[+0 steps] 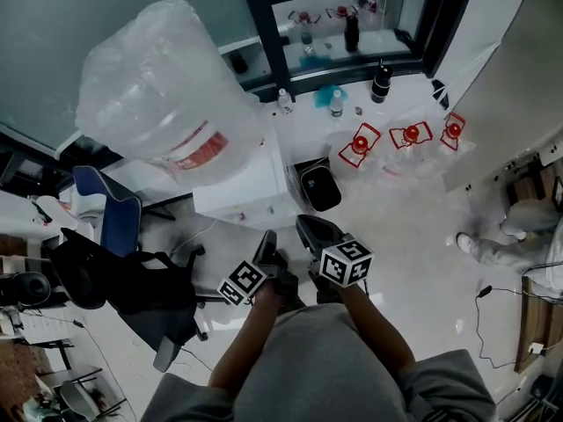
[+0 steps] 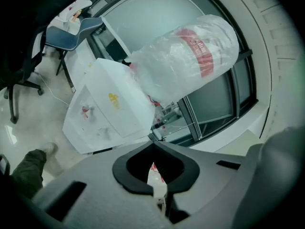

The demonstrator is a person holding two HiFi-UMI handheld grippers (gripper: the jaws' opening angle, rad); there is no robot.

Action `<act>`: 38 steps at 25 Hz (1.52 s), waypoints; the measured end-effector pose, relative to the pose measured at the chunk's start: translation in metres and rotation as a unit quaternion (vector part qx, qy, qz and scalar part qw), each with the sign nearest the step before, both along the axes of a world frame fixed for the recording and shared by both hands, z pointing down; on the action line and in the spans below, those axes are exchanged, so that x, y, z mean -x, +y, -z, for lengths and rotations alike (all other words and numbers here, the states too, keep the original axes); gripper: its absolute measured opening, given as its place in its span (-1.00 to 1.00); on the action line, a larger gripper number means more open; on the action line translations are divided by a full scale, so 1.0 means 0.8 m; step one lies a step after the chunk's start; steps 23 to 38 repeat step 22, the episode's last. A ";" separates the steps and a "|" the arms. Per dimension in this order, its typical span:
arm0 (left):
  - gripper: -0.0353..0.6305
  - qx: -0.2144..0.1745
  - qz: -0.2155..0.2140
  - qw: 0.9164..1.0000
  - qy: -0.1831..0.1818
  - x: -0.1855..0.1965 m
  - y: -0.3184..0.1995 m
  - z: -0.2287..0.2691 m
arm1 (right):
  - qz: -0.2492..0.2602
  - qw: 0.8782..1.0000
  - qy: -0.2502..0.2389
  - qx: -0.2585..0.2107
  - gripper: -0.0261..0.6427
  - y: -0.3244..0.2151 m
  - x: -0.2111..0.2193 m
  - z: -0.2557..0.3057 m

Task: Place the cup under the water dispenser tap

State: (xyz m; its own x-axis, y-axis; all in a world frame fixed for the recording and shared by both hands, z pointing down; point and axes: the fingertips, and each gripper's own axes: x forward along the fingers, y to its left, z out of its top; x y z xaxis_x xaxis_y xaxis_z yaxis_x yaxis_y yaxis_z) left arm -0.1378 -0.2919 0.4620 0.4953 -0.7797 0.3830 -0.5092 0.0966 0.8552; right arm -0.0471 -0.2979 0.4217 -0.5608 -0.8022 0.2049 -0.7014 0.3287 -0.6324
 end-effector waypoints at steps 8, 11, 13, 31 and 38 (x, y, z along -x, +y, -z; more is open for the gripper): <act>-0.87 -0.056 -0.043 0.997 0.007 -0.019 -0.011 0.049 | 0.012 1.000 -0.002 -0.009 -0.89 -0.007 -0.004 0.025; -0.87 -0.071 -0.052 0.996 0.010 -0.026 -0.019 0.062 | 0.016 1.000 0.002 -0.010 -0.89 -0.011 -0.006 0.028; -0.87 -0.075 -0.054 0.996 0.011 -0.030 -0.023 0.066 | 0.015 1.000 0.002 -0.011 -0.89 -0.014 -0.008 0.029; -0.87 -0.072 -0.059 0.996 0.008 -0.034 -0.027 0.061 | 0.012 1.000 0.001 -0.008 -0.89 -0.025 -0.013 0.024; -0.87 -0.072 -0.059 0.996 0.008 -0.034 -0.027 0.061 | 0.012 1.000 0.001 -0.008 -0.89 -0.025 -0.013 0.024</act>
